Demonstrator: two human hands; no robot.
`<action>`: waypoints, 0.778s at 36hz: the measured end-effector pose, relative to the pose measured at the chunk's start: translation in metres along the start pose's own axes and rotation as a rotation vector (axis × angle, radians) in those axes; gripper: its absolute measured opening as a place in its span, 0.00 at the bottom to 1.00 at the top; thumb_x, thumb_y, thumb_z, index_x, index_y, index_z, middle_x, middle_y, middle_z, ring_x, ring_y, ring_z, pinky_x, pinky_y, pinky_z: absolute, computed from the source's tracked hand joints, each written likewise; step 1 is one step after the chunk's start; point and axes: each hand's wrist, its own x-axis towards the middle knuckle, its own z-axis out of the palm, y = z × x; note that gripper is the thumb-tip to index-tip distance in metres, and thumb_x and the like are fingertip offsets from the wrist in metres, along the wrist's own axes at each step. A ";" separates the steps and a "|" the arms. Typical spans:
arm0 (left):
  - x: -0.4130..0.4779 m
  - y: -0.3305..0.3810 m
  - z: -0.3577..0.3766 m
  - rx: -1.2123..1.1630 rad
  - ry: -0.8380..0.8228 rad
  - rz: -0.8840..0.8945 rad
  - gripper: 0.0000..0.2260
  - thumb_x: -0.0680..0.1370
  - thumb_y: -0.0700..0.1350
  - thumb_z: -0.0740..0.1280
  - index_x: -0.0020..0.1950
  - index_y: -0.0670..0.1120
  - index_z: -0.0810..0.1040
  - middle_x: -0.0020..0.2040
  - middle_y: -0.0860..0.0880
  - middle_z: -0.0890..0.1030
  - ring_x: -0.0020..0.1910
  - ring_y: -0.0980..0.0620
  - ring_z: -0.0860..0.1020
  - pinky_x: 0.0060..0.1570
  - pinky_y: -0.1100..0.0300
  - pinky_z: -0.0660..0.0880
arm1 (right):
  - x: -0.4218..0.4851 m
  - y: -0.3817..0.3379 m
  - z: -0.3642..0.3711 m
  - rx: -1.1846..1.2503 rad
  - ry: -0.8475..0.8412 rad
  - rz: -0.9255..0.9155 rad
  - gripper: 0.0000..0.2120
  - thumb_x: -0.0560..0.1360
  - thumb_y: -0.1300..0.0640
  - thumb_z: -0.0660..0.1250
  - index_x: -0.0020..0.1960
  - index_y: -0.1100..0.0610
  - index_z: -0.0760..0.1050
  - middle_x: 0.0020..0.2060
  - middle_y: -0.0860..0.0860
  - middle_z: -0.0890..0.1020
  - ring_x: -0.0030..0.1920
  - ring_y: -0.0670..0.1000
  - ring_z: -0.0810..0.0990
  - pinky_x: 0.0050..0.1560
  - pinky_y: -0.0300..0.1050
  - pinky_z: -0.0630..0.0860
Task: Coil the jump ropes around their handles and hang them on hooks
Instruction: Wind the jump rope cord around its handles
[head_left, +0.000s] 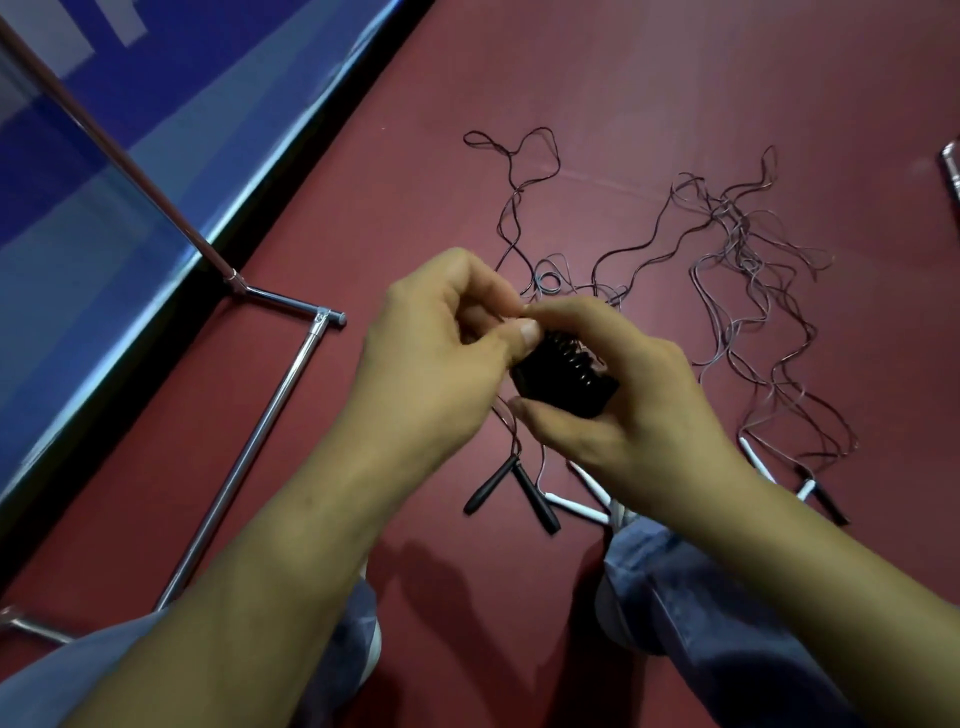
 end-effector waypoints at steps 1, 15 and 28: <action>0.001 -0.001 -0.002 -0.110 -0.033 -0.041 0.09 0.69 0.44 0.77 0.43 0.51 0.79 0.32 0.52 0.77 0.31 0.56 0.75 0.36 0.57 0.75 | 0.001 0.000 -0.005 0.025 -0.025 0.008 0.22 0.71 0.60 0.78 0.62 0.51 0.77 0.48 0.46 0.83 0.47 0.50 0.82 0.49 0.51 0.79; -0.006 -0.001 -0.025 -0.240 -0.386 -0.020 0.13 0.76 0.32 0.72 0.58 0.43 0.85 0.44 0.44 0.84 0.39 0.46 0.81 0.44 0.57 0.80 | 0.000 -0.006 -0.032 -0.085 -0.187 -0.011 0.28 0.67 0.52 0.76 0.56 0.43 0.59 0.44 0.48 0.84 0.38 0.53 0.84 0.36 0.58 0.79; -0.009 0.006 -0.027 -0.268 -0.446 -0.103 0.09 0.72 0.30 0.73 0.51 0.36 0.85 0.36 0.43 0.83 0.35 0.43 0.82 0.41 0.58 0.79 | 0.004 -0.013 -0.039 -0.107 -0.378 0.002 0.18 0.72 0.59 0.75 0.50 0.54 0.66 0.35 0.40 0.80 0.31 0.49 0.77 0.28 0.32 0.66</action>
